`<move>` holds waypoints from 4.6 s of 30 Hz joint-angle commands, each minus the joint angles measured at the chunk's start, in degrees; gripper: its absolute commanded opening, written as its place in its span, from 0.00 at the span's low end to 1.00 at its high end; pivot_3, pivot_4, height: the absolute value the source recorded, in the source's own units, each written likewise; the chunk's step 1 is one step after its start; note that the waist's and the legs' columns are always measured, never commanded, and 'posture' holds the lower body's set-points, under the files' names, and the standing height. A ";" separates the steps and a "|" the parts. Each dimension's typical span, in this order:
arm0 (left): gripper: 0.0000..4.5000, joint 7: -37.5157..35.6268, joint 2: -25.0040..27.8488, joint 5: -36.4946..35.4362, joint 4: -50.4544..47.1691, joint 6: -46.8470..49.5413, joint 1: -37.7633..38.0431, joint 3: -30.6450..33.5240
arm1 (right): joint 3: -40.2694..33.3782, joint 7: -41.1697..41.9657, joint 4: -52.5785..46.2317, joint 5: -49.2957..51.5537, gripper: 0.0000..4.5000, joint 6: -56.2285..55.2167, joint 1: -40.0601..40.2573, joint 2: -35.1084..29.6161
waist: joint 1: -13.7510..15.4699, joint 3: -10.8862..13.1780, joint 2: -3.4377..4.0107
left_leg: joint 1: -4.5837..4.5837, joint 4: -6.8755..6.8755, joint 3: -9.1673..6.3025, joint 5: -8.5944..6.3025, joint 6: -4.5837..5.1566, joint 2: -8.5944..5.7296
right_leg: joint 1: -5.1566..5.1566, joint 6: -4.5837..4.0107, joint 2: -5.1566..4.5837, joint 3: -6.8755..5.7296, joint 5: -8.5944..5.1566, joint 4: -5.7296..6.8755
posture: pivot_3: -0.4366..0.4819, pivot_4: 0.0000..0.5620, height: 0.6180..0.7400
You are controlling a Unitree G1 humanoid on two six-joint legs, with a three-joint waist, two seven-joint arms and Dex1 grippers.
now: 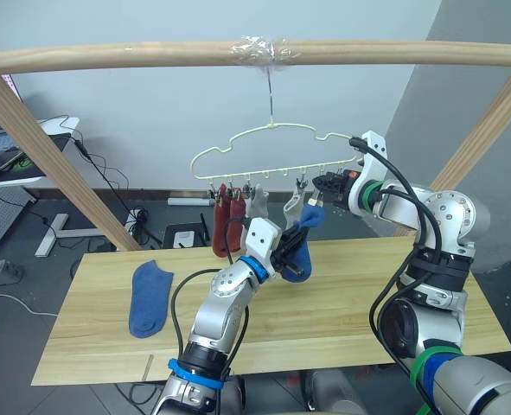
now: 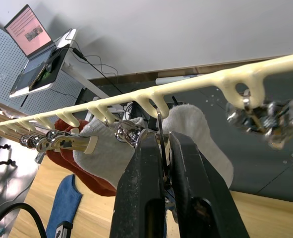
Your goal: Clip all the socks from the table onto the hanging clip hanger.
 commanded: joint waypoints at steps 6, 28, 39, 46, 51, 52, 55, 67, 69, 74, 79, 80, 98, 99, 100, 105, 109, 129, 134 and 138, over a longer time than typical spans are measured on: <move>0.01 0.87 -1.41 0.17 -0.21 -2.71 -2.11 -0.30 | -2.58 -1.30 -4.06 0.98 0.00 4.66 -0.47 2.71 | 0.00 0.00 0.00 | -0.02 0.00 -0.01 0.00 0.00 0.00 | -0.01 0.00 0.00 -0.01 0.00 -0.01 | 0.37 0.23 1.00; 0.39 -3.25 -2.07 -6.37 -1.26 7.20 -3.83 -1.28 | -15.40 4.33 -16.25 11.77 1.00 8.97 3.74 4.63 | -0.15 -0.02 0.02 | -0.19 0.01 -0.04 0.00 0.00 -0.01 | -0.12 0.01 0.00 -0.06 0.00 -0.04 | 0.34 0.19 1.00; 1.00 -7.55 5.38 -8.06 -3.45 13.69 0.05 0.08 | 0.78 5.57 -27.30 3.23 1.00 -12.25 26.15 -3.12 | -1.99 -0.08 0.11 | -0.18 0.00 0.01 0.00 0.00 -0.01 | -0.15 0.05 0.00 -0.03 -0.03 -0.04 | 0.31 0.18 1.00; 1.00 -4.34 14.97 -4.71 -12.79 16.86 2.85 2.63 | 14.67 3.23 -22.99 -11.01 1.00 -35.40 35.28 -5.06 | -3.28 -0.08 0.10 | -0.07 0.01 0.03 0.00 -0.01 0.01 | -0.16 0.06 0.00 0.02 -0.02 0.08 | 0.38 0.18 1.00; 1.00 -1.81 18.99 -2.47 -19.82 16.78 5.01 3.65 | 20.16 3.96 -19.76 -16.65 0.88 -46.10 36.82 -6.13 | -2.69 -0.06 0.07 | -0.11 0.01 0.06 0.00 -0.01 -0.01 | -0.14 0.06 -0.02 0.05 -0.02 0.01 | 0.41 0.18 1.00; 1.00 -1.39 19.45 -2.18 -20.80 16.61 5.42 3.86 | 20.58 3.82 -19.20 -17.23 0.80 -47.09 36.85 -6.10 | -2.50 -0.05 0.06 | -0.12 0.01 0.05 0.00 -0.01 -0.01 | -0.14 0.06 -0.02 0.04 -0.02 0.01 | 0.42 0.19 1.00; 1.00 -2.04 20.37 -3.72 -23.30 15.74 6.58 5.51 | 21.51 3.59 -17.70 -18.50 0.73 -49.79 36.28 -5.79 | -1.66 -0.05 0.06 | -0.10 0.00 0.03 0.00 -0.01 0.00 | -0.15 0.06 -0.02 0.03 -0.02 0.02 | 0.43 0.19 1.00; 1.00 -3.01 20.33 -11.45 -33.28 15.19 7.01 9.41 | 22.55 -0.49 -8.43 -23.04 0.53 -58.53 27.96 -1.83 | 0.11 -0.03 0.03 | -0.10 0.01 0.03 0.00 -0.02 0.00 | -0.13 0.05 -0.02 0.03 -0.01 0.04 | 0.45 0.20 1.00; 1.00 -3.14 20.31 -12.71 -34.06 15.27 6.65 9.88 | 22.54 -1.70 -6.06 -24.01 0.53 -60.00 26.17 -0.91 | 0.10 -0.03 0.02 | -0.10 0.01 0.03 0.01 -0.02 0.00 | -0.13 0.05 -0.02 0.03 -0.01 0.05 | 0.45 0.20 1.00; 1.00 -2.35 20.31 -14.45 -35.35 15.48 4.60 10.10 | 21.92 -3.69 -0.77 -24.82 0.53 -62.30 22.45 1.13 | 0.17 -0.03 0.02 | -0.05 0.03 0.04 0.01 -0.02 0.00 | -0.11 0.04 -0.02 0.04 -0.01 0.13 | 0.45 0.20 1.00; 1.00 -1.52 20.29 -14.53 -36.24 15.40 3.74 9.08 | 22.05 -4.19 3.89 -24.83 0.53 -64.63 19.44 2.51 | 0.17 -0.03 0.02 | -0.04 0.03 0.05 0.01 -0.02 0.00 | -0.11 0.04 -0.02 0.05 -0.01 0.13 | 0.47 0.20 1.00; 1.00 -1.42 20.32 -14.21 -36.41 15.09 3.81 8.83 | 22.01 -4.32 4.62 -24.88 0.53 -65.03 19.01 2.69 | 0.17 -0.03 0.02 | -0.04 0.02 0.05 0.01 -0.02 0.00 | -0.11 0.04 -0.02 0.05 -0.01 0.13 | 0.47 0.21 1.00; 1.00 1.31 19.73 -15.02 -38.33 16.75 3.34 8.10 | 20.40 -7.79 15.61 -25.07 0.53 -69.46 12.54 4.57 | 0.31 -0.03 0.02 | 0.01 0.04 0.04 0.01 -0.01 0.00 | -0.10 0.03 -0.02 0.06 0.00 0.24 | 0.49 0.22 1.00; 1.00 1.36 19.71 -15.01 -38.34 16.75 3.31 8.05 | 20.24 -8.04 16.20 -25.03 0.53 -69.62 12.24 4.70 | 0.31 -0.03 0.02 | 0.02 0.04 0.04 0.01 -0.01 0.00 | -0.10 0.02 -0.02 0.05 0.00 0.24 | 0.49 0.22 1.00; 1.00 1.41 19.69 -14.98 -38.34 16.74 3.29 8.00 | 20.08 -8.25 16.69 -24.99 0.53 -69.78 12.00 4.84 | 0.31 -0.03 0.02 | 0.02 0.04 0.04 0.01 -0.01 0.00 | -0.10 0.02 -0.02 0.05 0.00 0.24 | 0.49 0.22 1.00; 1.00 1.71 19.59 -14.94 -38.61 16.90 3.25 7.66 | 19.27 -8.98 19.01 -24.19 0.53 -70.38 10.45 5.86 | 0.32 -0.03 0.02 | 0.02 0.04 0.04 0.01 -0.01 0.00 | -0.10 0.02 -0.02 0.05 0.00 0.25 | 0.49 0.22 1.00; 1.00 1.71 19.85 -14.75 -38.59 16.92 3.32 7.78 | 18.85 -9.07 20.46 -23.78 0.53 -70.57 9.43 6.58 | 0.36 -0.03 0.02 | 0.03 0.04 0.04 0.01 -0.01 0.00 | -0.10 0.02 -0.02 0.05 0.00 0.25 | 0.49 0.22 1.00; 1.00 2.46 19.94 -14.73 -39.43 16.98 4.19 7.20 | 18.57 -8.17 22.25 -24.15 0.53 -71.82 8.40 7.25 | 0.75 -0.03 0.03 | 0.03 0.04 0.03 0.01 -0.01 0.00 | -0.09 0.02 -0.02 0.05 0.00 0.26 | 0.51 0.20 1.00; 1.00 2.50 19.87 -14.39 -39.25 16.50 4.04 7.07 | 18.50 -8.14 22.36 -24.15 0.53 -71.89 8.17 7.25 | 1.11 -0.03 0.03 | 0.04 0.04 0.04 0.01 -0.01 0.00 | -0.09 0.01 -0.02 0.05 0.00 0.26 | 0.51 0.20 1.00; 1.00 2.30 20.06 -14.37 -39.54 16.37 3.90 6.93 | 18.33 -8.03 22.57 -24.16 0.40 -72.10 8.00 7.14 | 1.54 -0.03 0.03 | 0.04 0.04 0.04 0.01 -0.01 0.00 | -0.09 0.01 -0.02 0.05 0.00 0.26 | 0.51 0.20 1.00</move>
